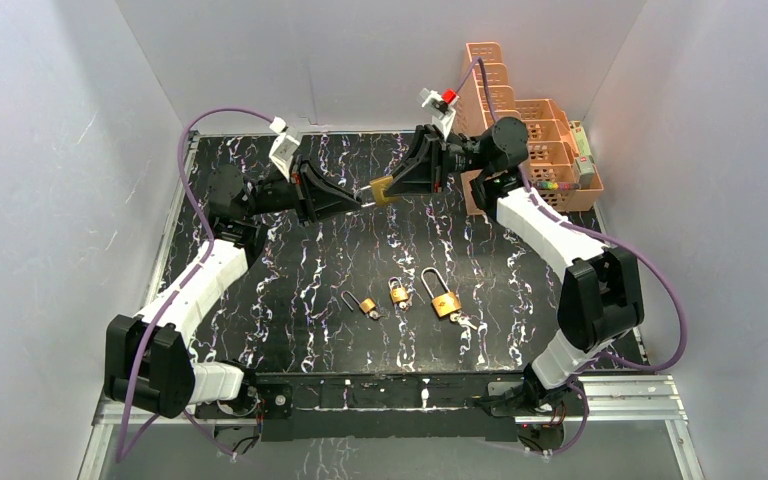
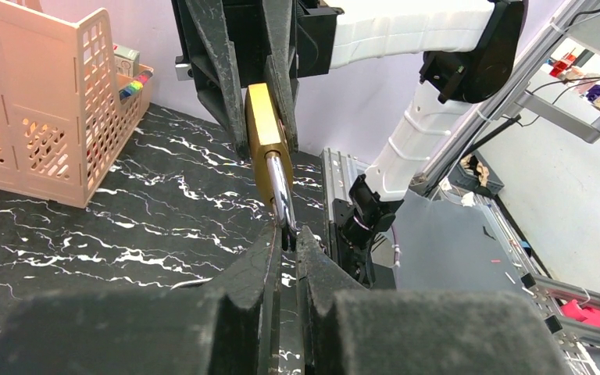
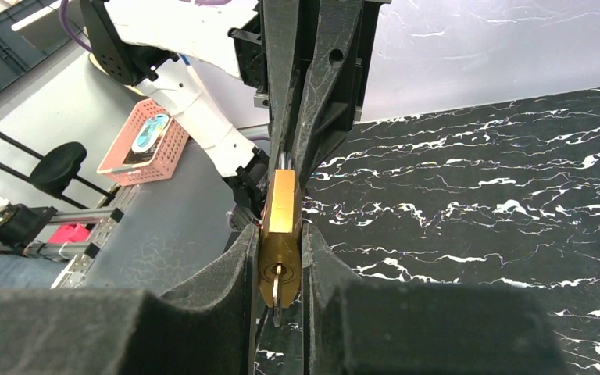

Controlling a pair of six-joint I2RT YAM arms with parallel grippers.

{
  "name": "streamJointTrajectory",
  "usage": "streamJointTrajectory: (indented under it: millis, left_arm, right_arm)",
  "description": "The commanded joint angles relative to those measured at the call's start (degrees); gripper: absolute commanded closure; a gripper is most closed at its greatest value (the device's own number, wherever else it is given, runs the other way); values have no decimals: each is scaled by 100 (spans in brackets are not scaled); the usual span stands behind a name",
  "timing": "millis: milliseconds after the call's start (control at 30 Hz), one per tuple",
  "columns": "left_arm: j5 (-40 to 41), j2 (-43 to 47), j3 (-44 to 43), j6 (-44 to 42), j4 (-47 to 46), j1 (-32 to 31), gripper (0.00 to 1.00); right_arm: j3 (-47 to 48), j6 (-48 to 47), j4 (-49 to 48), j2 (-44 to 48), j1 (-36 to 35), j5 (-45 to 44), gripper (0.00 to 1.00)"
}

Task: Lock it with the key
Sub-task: Lock the lock.

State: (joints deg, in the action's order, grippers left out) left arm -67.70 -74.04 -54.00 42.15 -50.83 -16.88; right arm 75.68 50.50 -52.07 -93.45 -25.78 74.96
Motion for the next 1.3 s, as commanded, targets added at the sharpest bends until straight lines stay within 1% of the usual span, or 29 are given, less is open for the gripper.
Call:
streamJointTrajectory:
  millis: [0,167,367,533,833,967,1067,1100,1133,1167,1233,1267]
  left_arm:
    - [302,49,-115,-150,-173,-143,100]
    - [305,48,-120,-120,-172,-147,100]
    - [446,-16,-117,-138,-180,-152,100]
    - [499,-150,-196,22,-401,-168,100]
    - [713,-136,-304,6,-569,-149,100]
    - [809,-31,-221,69,-569,6,100]
    - [1013,29,-175,146,-560,58,100]
    - [1044,23,-183,186,-560,55,94]
    - [1093,15,-196,233,-560,58,86]
    - [1134,13,-205,248,-560,59,82]
    - [1189,8,-198,250,-560,61,80]
    - [1185,-8,-205,253,-560,56,83]
  right_arm:
    - [422,-523,443,202,-456,-679,100]
    - [514,-827,741,152,-606,-837,100]
    - [701,-1234,1131,14,-953,-1035,100]
    - [663,-1255,999,-214,-1279,-1139,100]
    - [476,-1229,879,-362,-1509,-1169,100]
    - [613,-1773,1527,-156,-1470,-1331,100]
    - [633,-1943,1728,-49,-1469,-1506,100]
    - [621,-1947,1732,-24,-1471,-1551,100]
    - [604,-1947,1715,-14,-1472,-1587,100]
    - [579,-1935,1678,-8,-1469,-1601,100]
    - [539,-1879,1585,-11,-1467,-1603,100]
    - [528,-1863,1556,-15,-1472,-1593,100]
